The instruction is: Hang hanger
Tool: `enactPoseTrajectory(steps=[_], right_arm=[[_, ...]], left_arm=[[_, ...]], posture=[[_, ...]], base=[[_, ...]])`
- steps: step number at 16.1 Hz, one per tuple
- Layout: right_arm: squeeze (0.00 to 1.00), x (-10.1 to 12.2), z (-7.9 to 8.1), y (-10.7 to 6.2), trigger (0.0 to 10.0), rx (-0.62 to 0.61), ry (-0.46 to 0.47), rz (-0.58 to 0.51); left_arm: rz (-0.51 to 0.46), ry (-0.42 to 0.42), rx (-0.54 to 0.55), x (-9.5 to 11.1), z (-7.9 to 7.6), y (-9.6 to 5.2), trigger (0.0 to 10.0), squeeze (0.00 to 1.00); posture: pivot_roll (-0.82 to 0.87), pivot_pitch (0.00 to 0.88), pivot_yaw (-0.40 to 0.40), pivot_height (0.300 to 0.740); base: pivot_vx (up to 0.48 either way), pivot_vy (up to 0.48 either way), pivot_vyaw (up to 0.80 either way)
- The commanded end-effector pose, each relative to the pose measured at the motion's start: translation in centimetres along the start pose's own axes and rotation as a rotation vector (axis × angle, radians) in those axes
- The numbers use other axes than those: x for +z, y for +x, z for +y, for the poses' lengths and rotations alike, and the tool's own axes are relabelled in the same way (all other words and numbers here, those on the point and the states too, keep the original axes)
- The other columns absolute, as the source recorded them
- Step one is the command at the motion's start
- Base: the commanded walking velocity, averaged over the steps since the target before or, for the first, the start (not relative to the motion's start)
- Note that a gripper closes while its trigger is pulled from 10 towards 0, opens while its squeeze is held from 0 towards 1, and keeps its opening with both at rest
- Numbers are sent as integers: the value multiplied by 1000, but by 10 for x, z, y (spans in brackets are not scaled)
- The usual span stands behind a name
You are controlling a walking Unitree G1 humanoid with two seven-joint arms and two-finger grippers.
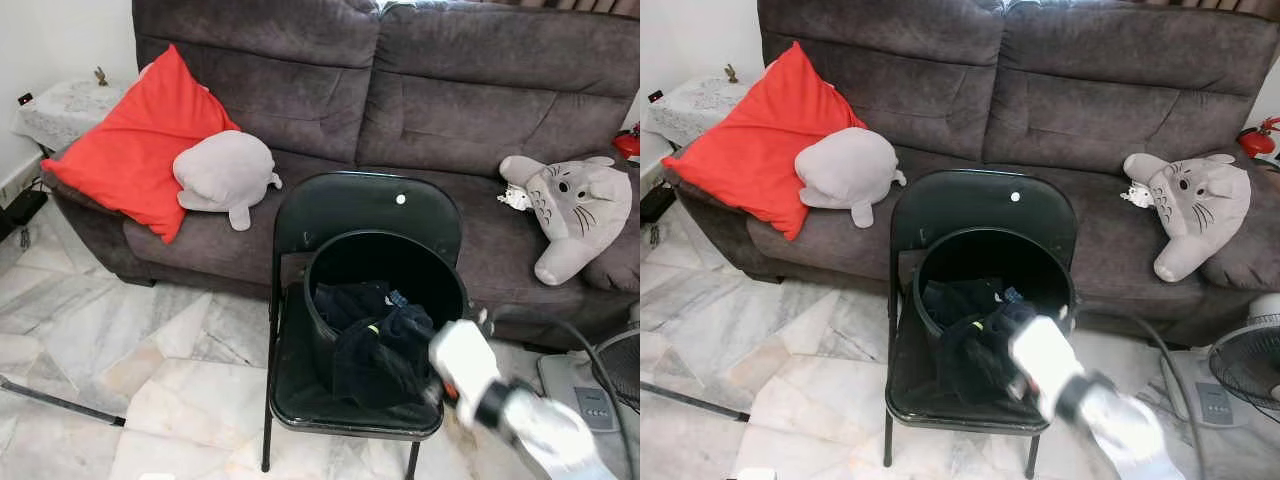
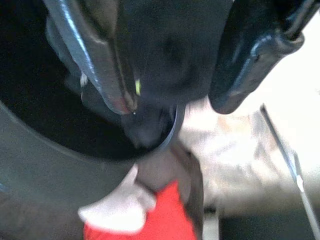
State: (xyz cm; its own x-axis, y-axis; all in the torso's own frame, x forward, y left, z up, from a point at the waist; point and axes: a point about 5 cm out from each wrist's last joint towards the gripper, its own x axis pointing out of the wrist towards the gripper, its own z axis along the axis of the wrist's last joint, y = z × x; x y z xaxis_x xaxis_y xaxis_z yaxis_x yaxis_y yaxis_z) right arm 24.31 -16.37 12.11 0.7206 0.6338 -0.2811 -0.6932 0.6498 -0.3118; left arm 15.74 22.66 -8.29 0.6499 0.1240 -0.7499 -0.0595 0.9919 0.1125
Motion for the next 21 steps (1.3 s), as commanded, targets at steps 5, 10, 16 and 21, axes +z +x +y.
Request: enactPoseTrajectory(steps=[5, 10, 16, 21], right_arm=[[0, -5, 22, -30, 10000, -133, 18, 12], [0, -54, 22, -35, 10000, -324, -90, 241], [0, -78, 31, -31, 10000, -389, -162, 279], [0, -88, 36, -18, 10000, -352, -158, 279]], left_arm=[[36, 15, 3, -8, 1, -2, 10000, 0], [31, 16, -2, -6, -1, -1, 10000, 0], [35, 11, 5, -9, 1, -2, 10000, 0], [32, 8, 0, -7, -2, -2, 10000, 0]], posture=[[-68, 136, -31, 740], [-64, 133, -34, 740], [-60, 134, -36, 740], [-57, 129, -39, 740]], base=[[0, 0, 0], [0, 0, 0], [0, 0, 0], [0, 0, 0]])
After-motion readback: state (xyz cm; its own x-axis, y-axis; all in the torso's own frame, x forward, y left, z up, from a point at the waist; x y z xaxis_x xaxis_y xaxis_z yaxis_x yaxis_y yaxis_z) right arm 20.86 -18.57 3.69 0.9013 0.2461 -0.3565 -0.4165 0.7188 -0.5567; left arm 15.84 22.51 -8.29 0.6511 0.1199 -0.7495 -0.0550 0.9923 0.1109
